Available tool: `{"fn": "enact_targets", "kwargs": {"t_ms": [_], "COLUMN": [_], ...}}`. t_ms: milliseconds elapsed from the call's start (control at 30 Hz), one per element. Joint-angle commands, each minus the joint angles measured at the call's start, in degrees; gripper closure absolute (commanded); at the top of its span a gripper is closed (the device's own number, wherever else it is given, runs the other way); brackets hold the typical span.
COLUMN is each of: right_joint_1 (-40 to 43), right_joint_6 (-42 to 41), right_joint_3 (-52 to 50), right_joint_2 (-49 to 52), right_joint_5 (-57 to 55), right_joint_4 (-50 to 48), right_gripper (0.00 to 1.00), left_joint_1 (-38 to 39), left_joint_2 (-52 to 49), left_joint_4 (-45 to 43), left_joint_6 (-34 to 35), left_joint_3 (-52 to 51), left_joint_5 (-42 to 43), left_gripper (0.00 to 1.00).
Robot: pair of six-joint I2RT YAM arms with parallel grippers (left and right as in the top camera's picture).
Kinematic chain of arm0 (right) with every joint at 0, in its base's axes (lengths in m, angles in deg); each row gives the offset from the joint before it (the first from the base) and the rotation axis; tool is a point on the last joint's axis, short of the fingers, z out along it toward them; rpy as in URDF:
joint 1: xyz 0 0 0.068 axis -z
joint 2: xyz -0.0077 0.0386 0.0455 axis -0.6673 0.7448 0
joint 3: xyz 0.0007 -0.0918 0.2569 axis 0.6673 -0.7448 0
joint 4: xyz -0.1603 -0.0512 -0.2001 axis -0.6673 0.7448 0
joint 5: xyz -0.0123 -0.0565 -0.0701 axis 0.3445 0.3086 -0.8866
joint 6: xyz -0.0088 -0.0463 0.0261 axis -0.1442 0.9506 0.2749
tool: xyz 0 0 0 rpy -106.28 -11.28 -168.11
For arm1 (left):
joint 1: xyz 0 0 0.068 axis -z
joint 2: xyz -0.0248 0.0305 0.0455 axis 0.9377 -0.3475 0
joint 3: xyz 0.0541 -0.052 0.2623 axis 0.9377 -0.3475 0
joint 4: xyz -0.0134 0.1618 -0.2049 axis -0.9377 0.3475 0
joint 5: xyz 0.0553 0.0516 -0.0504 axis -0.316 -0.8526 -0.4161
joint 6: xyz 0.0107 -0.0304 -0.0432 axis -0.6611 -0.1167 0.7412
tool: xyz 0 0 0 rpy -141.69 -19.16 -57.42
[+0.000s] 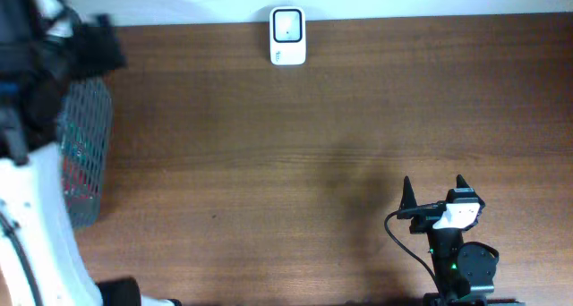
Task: Scan the item barcode
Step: 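Reach into the basket and grasp the teal Listerine bottle with left gripper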
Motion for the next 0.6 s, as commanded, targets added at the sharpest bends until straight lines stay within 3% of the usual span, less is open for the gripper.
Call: {"fn": "enact_targets", "kwargs": {"t_ms": [0, 133, 367, 467, 500, 567], "right_joint_1": [0.3, 0.3, 0.3, 0.3, 0.3, 0.3], "right_joint_6": [-0.4, -0.4, -0.4, -0.4, -0.4, -0.4], "right_joint_3": [-0.5, -0.5, -0.5, -0.5, -0.5, -0.5], "right_joint_2": [-0.3, -0.3, -0.3, -0.3, -0.3, -0.3], "right_joint_5": [-0.6, -0.6, -0.6, -0.6, -0.6, -0.6], "right_joint_4": [0.2, 0.2, 0.2, 0.2, 0.2, 0.2], "right_gripper": [0.02, 0.01, 0.02, 0.02, 0.02, 0.02], "left_joint_1": [-14.7, -24.4, -26.8, -26.8, -26.8, -26.7], "left_joint_2": [-2.9, -7.1, -16.0, -21.4, -23.2, -24.9], "left_joint_4": [0.2, 3.1, 3.2, 4.7, 4.6, 4.9], "left_joint_6": [13.3, 16.8, 12.7, 3.1, -2.9, -8.0], "left_joint_3": [3.6, 3.5, 3.5, 3.5, 3.5, 3.4], "left_joint_5": [-2.9, -2.2, -1.9, 1.2, 7.2, 11.9], "left_gripper": [0.01, 0.01, 0.01, 0.0, 0.05, 0.09]}}
